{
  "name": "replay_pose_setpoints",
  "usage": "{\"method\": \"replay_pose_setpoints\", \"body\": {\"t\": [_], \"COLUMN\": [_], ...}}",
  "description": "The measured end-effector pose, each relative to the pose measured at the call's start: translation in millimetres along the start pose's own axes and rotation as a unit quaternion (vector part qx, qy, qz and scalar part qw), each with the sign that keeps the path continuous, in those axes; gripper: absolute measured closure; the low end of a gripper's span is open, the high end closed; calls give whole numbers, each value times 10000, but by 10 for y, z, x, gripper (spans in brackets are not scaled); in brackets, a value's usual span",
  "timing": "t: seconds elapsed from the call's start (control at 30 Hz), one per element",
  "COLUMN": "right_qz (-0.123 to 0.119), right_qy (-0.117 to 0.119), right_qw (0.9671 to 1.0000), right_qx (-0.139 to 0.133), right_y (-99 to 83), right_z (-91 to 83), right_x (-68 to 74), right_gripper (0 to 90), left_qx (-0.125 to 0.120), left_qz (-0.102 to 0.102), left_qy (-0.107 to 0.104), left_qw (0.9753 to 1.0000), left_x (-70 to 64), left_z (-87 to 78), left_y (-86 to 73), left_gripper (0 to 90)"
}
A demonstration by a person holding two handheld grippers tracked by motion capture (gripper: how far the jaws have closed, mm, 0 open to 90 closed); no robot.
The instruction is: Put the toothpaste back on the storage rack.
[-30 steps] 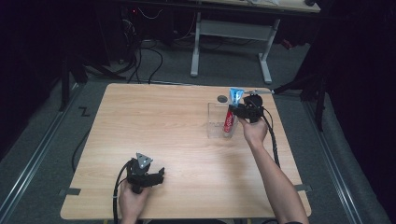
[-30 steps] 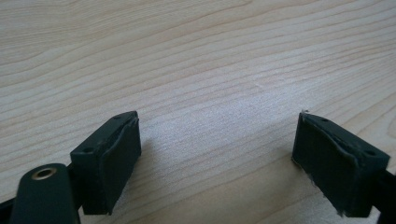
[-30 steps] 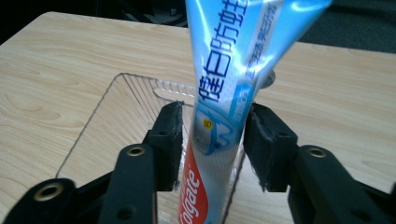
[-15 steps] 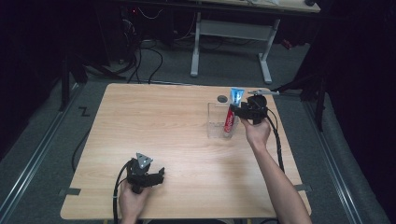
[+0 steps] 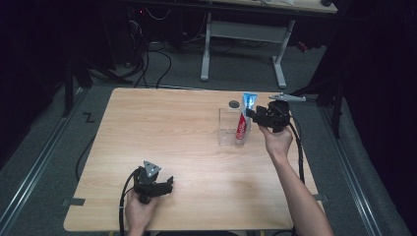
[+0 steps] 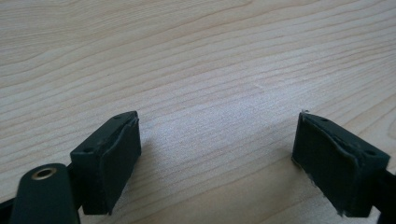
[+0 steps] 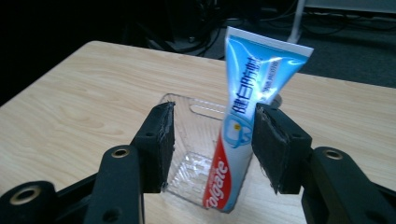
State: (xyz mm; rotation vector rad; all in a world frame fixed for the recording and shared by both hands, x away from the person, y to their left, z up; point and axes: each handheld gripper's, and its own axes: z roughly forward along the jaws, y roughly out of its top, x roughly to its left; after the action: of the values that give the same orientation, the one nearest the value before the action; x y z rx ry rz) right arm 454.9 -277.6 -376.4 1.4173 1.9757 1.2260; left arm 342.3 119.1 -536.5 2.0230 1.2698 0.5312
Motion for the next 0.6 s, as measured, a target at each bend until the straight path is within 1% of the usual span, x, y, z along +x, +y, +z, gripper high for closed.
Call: {"method": "replay_pose_setpoints", "body": {"t": [0.23, 0.37, 0.5, 0.6], "right_qz": [-40, -54, -92, -35], "right_qy": [114, 185, 203, 228], "right_qw": [9999, 9997, 9996, 9995], "right_qx": [-60, -145, -166, -196], "right_y": [7, 11, 3, -40], "right_z": [-112, -193, -243, -277], "right_x": [46, 57, 60, 39], "right_gripper": [478, 467, 466, 466], "left_qx": [-5, -1, -2, -1], "left_qz": [0, 3, -1, -1], "left_qy": [-1, 0, 2, 3], "left_qw": [10000, 10000, 10000, 10000], "left_x": [0, 0, -1, -1], "left_z": [-1, -1, -1, -1], "left_y": [-1, -1, 0, 0], "left_gripper": [157, 158, 158, 157]}}
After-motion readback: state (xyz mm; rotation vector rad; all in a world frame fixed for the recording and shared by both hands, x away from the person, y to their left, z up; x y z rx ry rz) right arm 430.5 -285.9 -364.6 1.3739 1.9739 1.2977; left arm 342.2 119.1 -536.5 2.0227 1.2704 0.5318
